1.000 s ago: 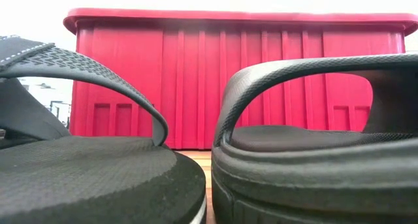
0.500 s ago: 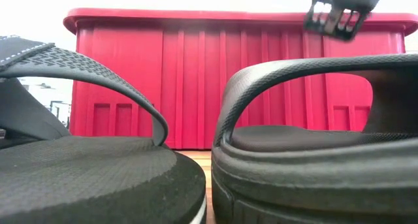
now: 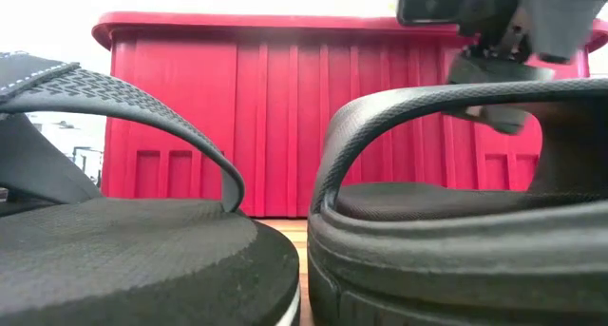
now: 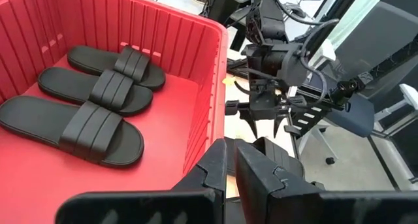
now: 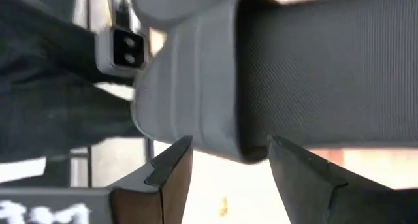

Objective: Pick and place slides into bin
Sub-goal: Put the black slipper into the red bin

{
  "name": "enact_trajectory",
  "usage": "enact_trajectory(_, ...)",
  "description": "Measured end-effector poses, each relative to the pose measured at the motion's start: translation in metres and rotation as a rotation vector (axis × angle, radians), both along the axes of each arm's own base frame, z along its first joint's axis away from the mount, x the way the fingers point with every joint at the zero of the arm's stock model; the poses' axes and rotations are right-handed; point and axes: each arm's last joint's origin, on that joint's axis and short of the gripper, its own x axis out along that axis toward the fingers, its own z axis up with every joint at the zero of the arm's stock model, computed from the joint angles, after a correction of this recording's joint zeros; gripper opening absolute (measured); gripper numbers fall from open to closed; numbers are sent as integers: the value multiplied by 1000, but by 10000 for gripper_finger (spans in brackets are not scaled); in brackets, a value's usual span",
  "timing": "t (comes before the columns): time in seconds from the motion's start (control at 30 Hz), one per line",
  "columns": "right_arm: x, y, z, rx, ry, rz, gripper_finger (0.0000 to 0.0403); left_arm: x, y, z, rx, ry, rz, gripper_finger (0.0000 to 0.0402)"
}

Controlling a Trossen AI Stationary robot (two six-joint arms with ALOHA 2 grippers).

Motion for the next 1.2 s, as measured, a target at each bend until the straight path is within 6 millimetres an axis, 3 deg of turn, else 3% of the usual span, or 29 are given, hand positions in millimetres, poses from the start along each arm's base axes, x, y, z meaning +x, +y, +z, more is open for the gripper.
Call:
enact_trajectory(0.33, 2, 0, -3, -23, -65, 78, 192, 0, 0, 1, 18, -9, 8, 26)
enact_trajectory(0.67, -7, -7, -31, 73, -150, -50, 192, 0, 2, 1, 34, -12, 46, 26)
enact_trajectory(0.87, -11, -2, -35, 63, -219, -81, 191, 0, 2, 1, 27, -11, 48, 26)
enact_trajectory(1.2, -5, 4, -43, 124, -239, -67, 113, 0, 1, 1, 28, -9, 39, 26)
